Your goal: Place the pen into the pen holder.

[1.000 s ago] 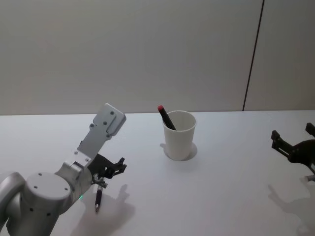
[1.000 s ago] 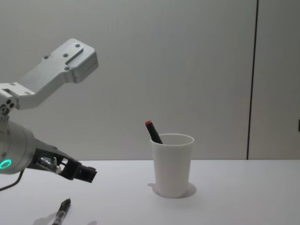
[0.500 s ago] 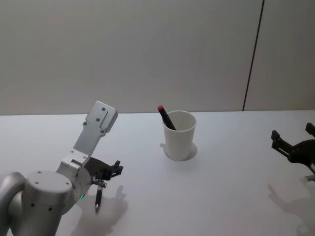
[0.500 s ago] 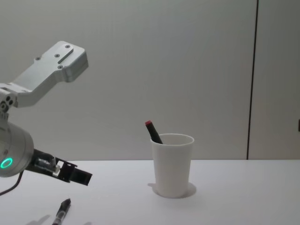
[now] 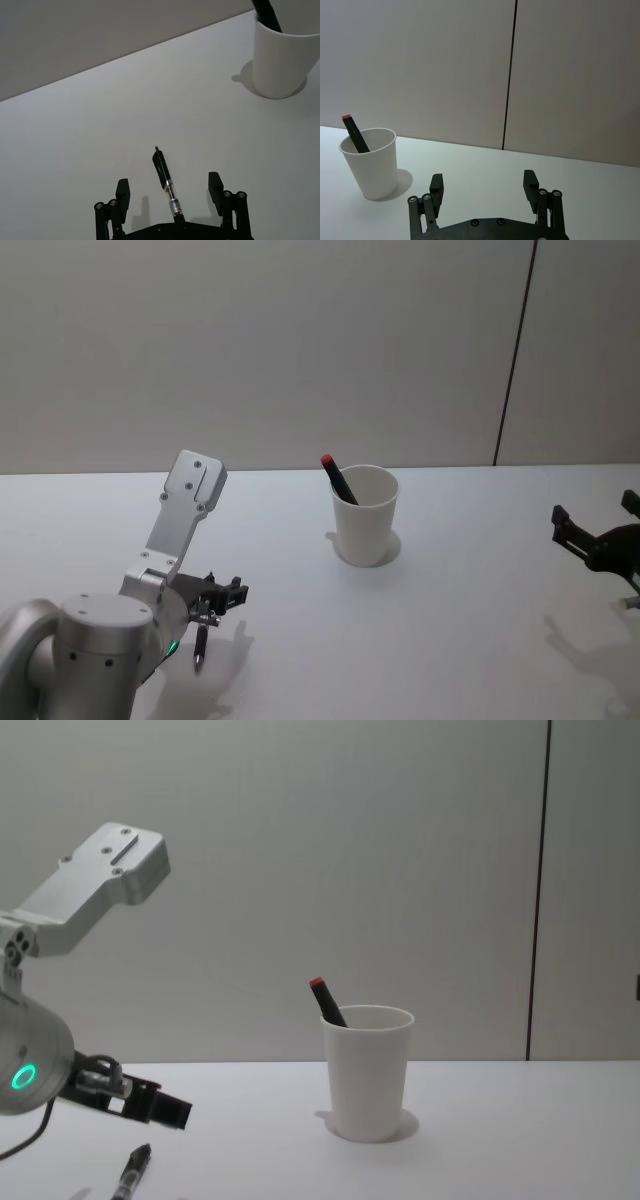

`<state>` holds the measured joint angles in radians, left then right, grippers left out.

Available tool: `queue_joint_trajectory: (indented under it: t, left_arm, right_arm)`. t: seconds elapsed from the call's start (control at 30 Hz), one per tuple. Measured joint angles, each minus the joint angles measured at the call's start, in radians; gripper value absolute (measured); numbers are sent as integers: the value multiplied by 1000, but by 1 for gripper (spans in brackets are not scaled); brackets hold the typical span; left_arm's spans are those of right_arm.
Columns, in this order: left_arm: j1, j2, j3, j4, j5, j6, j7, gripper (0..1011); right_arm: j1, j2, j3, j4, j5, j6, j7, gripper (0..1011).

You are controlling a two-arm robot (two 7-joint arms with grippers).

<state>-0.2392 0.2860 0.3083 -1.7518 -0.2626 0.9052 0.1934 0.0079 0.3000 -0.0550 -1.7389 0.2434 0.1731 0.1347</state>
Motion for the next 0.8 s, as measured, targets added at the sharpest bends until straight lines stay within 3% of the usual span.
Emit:
queue_joint_trajectory:
  t: [0.37, 0.8]
  left_arm:
    - [11, -36, -20, 31, -31, 14, 55, 1000]
    - [13, -66, -34, 75, -35, 15, 76, 1000]
  right_arm:
    - [0, 0, 0, 0, 0, 0, 0, 1001]
    - [0, 0, 0, 0, 0, 0, 0, 1001]
